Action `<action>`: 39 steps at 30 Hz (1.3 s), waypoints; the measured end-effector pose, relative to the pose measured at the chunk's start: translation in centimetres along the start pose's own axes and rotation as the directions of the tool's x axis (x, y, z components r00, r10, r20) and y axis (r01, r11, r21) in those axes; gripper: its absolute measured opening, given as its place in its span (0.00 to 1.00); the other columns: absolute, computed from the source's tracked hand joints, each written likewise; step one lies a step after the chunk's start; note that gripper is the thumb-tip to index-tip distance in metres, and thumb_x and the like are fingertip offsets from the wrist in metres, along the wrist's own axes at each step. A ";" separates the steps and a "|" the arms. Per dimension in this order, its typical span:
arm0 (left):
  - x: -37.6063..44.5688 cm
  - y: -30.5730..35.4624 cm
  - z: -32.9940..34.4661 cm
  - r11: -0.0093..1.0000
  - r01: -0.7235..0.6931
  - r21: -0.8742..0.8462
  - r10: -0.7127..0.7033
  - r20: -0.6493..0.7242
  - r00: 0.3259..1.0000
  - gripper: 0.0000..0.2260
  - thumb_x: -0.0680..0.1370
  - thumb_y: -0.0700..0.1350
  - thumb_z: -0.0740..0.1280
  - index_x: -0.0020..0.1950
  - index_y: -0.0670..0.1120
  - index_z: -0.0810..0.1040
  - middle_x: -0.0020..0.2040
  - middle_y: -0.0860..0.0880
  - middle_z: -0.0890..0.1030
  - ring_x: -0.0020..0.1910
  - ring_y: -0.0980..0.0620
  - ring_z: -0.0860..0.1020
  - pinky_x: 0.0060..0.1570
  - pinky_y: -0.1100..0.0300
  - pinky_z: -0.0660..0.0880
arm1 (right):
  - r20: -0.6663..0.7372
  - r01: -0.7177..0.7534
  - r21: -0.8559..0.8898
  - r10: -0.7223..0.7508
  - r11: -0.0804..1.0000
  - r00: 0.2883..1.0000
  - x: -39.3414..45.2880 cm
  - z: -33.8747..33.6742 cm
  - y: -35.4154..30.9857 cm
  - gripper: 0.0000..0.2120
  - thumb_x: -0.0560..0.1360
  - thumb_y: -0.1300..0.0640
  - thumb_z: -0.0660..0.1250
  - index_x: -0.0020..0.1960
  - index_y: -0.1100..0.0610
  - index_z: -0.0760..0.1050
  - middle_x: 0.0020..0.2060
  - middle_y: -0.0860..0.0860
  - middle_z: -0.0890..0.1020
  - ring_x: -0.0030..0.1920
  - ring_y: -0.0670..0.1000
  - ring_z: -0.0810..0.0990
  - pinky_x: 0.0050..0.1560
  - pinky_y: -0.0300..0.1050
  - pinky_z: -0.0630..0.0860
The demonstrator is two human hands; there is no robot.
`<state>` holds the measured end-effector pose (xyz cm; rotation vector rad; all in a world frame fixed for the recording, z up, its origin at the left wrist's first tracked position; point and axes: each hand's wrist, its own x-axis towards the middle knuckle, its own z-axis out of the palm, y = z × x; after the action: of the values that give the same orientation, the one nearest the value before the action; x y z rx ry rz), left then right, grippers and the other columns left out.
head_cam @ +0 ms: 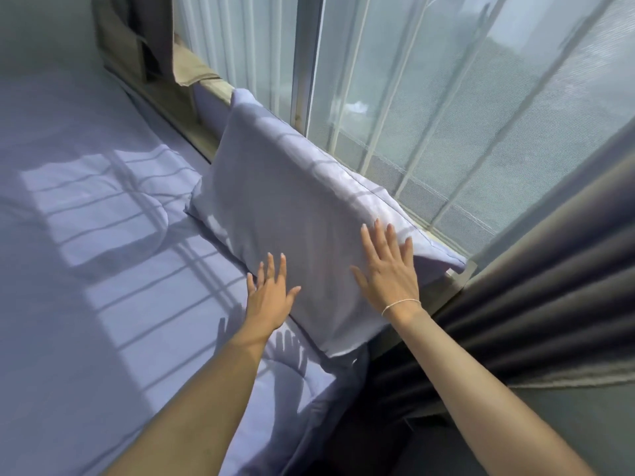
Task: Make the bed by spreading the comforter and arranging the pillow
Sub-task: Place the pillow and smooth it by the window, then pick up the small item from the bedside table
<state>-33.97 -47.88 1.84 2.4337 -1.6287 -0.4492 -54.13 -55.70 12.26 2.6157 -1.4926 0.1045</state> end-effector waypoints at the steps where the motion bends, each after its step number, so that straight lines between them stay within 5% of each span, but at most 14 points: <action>1: -0.5 0.0 -0.5 1.000 -0.017 -0.013 0.017 -0.014 1.000 0.33 0.80 0.60 0.52 0.77 0.48 0.39 0.78 0.43 0.42 0.77 0.43 0.45 0.74 0.42 0.46 | 0.006 -0.017 0.005 0.017 1.000 1.000 -0.7 0.0 -0.5 0.36 0.77 0.42 0.58 0.78 0.53 0.48 0.77 0.54 0.51 0.77 0.57 0.47 0.74 0.61 0.43; 5: -3.7 0.1 -1.7 0.990 -0.110 -0.086 0.104 -0.067 0.992 0.32 0.80 0.59 0.52 0.78 0.48 0.41 0.78 0.44 0.42 0.77 0.44 0.45 0.74 0.43 0.45 | 0.023 -0.096 -0.025 0.096 0.995 0.995 -4.3 -0.1 -2.7 0.34 0.76 0.38 0.49 0.77 0.54 0.51 0.76 0.55 0.57 0.76 0.58 0.54 0.74 0.61 0.44; 10: -9.1 0.0 -3.0 0.972 -0.201 -0.120 0.190 -0.091 0.977 0.30 0.81 0.58 0.51 0.78 0.50 0.42 0.78 0.46 0.41 0.77 0.47 0.42 0.74 0.47 0.43 | -0.019 -0.159 0.004 0.159 0.987 0.987 -10.7 -0.6 -5.3 0.34 0.76 0.37 0.50 0.76 0.55 0.55 0.75 0.55 0.62 0.75 0.58 0.60 0.71 0.62 0.58; 17: -14.6 0.5 -3.2 0.929 -0.346 -0.132 0.331 -0.122 0.936 0.30 0.80 0.58 0.54 0.78 0.49 0.48 0.78 0.45 0.46 0.77 0.45 0.48 0.74 0.45 0.48 | 0.010 -0.360 0.035 0.360 0.932 0.933 -20.9 -1.2 -7.0 0.33 0.75 0.37 0.48 0.76 0.51 0.54 0.75 0.56 0.62 0.74 0.59 0.60 0.71 0.62 0.60; 23: -18.3 2.9 -1.5 0.871 -0.478 -0.108 0.469 -0.102 0.877 0.31 0.78 0.62 0.48 0.77 0.48 0.54 0.78 0.42 0.53 0.75 0.42 0.57 0.71 0.42 0.55 | 0.070 -0.548 0.029 0.546 0.836 0.835 -29.7 -1.4 -5.3 0.33 0.76 0.39 0.57 0.76 0.51 0.56 0.74 0.57 0.62 0.75 0.60 0.60 0.70 0.64 0.60; 27: -20.4 6.2 -0.5 0.816 -0.564 -0.128 0.564 -0.041 0.825 0.29 0.80 0.56 0.58 0.77 0.46 0.56 0.77 0.42 0.54 0.76 0.41 0.55 0.71 0.41 0.56 | 0.098 -0.665 -0.004 0.662 0.747 0.743 -35.4 -1.9 -3.3 0.37 0.71 0.40 0.67 0.75 0.50 0.60 0.73 0.58 0.65 0.72 0.62 0.64 0.66 0.67 0.65; 31: -21.8 8.9 0.6 0.742 -0.655 -0.142 0.652 -0.072 0.755 0.27 0.77 0.50 0.66 0.73 0.41 0.65 0.73 0.37 0.65 0.71 0.38 0.65 0.66 0.42 0.67 | 0.151 -0.746 -0.003 0.738 0.666 0.658 -40.5 -2.2 -1.4 0.37 0.71 0.39 0.67 0.76 0.50 0.58 0.74 0.59 0.62 0.73 0.63 0.61 0.67 0.68 0.61; 35: -23.8 12.2 2.7 0.686 -0.706 -0.178 0.714 -0.022 0.699 0.26 0.76 0.47 0.68 0.71 0.40 0.67 0.71 0.37 0.67 0.68 0.38 0.69 0.62 0.44 0.71 | 0.198 -0.821 0.016 0.804 0.570 0.562 -45.9 -1.7 0.4 0.37 0.76 0.39 0.59 0.77 0.46 0.44 0.77 0.56 0.43 0.77 0.60 0.41 0.73 0.63 0.43; 39: -27.4 15.8 5.9 0.630 -0.753 -0.188 0.773 0.058 0.632 0.25 0.76 0.46 0.68 0.71 0.40 0.68 0.71 0.37 0.68 0.66 0.37 0.71 0.57 0.45 0.74 | 0.234 -0.878 0.054 0.849 0.475 0.473 -51.7 -1.4 1.9 0.37 0.77 0.42 0.60 0.77 0.46 0.42 0.77 0.55 0.40 0.77 0.58 0.39 0.75 0.59 0.41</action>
<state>-59.41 -28.53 5.34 1.3886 -2.3746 -0.5477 -82.12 -12.41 7.38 1.6492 -2.8555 0.0898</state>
